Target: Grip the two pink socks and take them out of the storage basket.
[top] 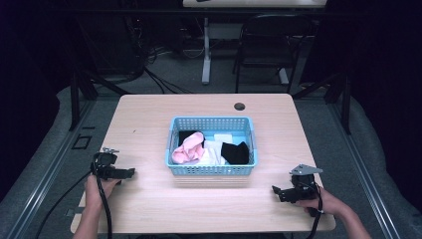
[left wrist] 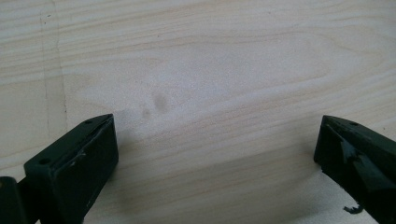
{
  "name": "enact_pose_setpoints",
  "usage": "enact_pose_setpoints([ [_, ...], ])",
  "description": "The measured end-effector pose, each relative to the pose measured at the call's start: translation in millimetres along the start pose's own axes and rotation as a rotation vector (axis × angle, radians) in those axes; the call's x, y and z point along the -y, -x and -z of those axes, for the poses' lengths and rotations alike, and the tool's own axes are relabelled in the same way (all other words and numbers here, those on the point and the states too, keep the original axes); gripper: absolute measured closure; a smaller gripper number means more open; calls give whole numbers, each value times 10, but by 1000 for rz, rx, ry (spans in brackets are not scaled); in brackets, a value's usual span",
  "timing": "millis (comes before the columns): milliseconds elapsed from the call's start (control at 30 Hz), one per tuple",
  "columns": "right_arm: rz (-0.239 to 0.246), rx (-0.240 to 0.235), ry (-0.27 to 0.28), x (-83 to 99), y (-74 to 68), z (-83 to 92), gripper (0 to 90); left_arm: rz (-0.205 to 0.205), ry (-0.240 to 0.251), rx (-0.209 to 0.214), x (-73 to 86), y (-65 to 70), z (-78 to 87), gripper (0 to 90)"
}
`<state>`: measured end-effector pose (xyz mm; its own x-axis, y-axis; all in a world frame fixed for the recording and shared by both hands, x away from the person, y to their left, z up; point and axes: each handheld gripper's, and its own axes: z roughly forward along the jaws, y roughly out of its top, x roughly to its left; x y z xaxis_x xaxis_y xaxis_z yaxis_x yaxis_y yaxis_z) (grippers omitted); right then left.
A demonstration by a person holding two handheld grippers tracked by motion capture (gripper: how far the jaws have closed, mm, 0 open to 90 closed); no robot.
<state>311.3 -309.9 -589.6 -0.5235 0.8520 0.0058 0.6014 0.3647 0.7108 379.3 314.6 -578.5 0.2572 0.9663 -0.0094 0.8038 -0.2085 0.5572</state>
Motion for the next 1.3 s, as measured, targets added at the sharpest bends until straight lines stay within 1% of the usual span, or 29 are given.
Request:
enact_pose_setpoints([
  [167, 0, 1, 0, 0, 0, 0, 0, 0, 5, 2, 8, 0, 2, 0],
  [300, 6, -1, -5, -1, 4, 4, 0, -3, 27, 0, 40, 2, 6, 0],
  [433, 5, -2, -5, -1, 5, 3, 0, -4, 20, 1, 37, 4, 10, 0],
  [467, 1, -1, 0, 1, 1, 0, 0, -3, 10, 1, 30, 7, 13, 0],
  [533, 1, -1, 0, 0, 1, 0, 0, -12, -7, 10, 6, 12, 11, 0],
  [567, 1, -1, 0, 0, 2, 0, 0, -22, -8, 16, -3, 14, 5, 0],
  [667, 1, -1, 0, 0, 1, 0, 0, -24, -12, 29, -22, 26, 8, 0],
  [733, 1, -2, -1, -1, 1, 0, 0, -15, -18, 45, -46, 24, 19, 0],
  [800, 0, -2, -1, 0, 1, 0, 0, 0, -6, 48, -83, 30, 60, 0],
  [833, 0, -2, -1, 0, 1, 0, 0, 6, -1, 58, -106, 31, 80, 0],
  [867, 0, -2, -1, 0, 1, 0, 0, 9, -5, 72, -129, 35, 100, 0],
  [933, 2, -2, -1, 0, 2, 0, 0, 15, -7, 78, -172, 39, 137, 0],
  [1033, 2, -2, 0, 0, 1, 0, 0, 10, -4, 85, -230, 48, 226, 0],
  [1067, 2, -1, -2, 0, 1, 1, 0, 14, 7, 80, -252, 55, 274, 0],
  [1133, 1, -1, -2, 0, 1, 1, 0, 13, 22, 84, -280, 66, 345, 0],
  [1200, 2, -2, -1, -2, -1, -2, 0, 10, 44, 93, -317, 99, 429, 0],
  [1233, 2, -3, 3, -3, -3, -7, 0, 8, 48, 96, -330, 113, 453, 0],
  [1267, 3, -6, 0, -5, -3, -7, 0, -2, 54, 104, -353, 135, 489, 0],
  [1300, 12, -8, -3, -10, 0, -7, 0, -2, 59, 110, -365, 152, 507, 0],
])
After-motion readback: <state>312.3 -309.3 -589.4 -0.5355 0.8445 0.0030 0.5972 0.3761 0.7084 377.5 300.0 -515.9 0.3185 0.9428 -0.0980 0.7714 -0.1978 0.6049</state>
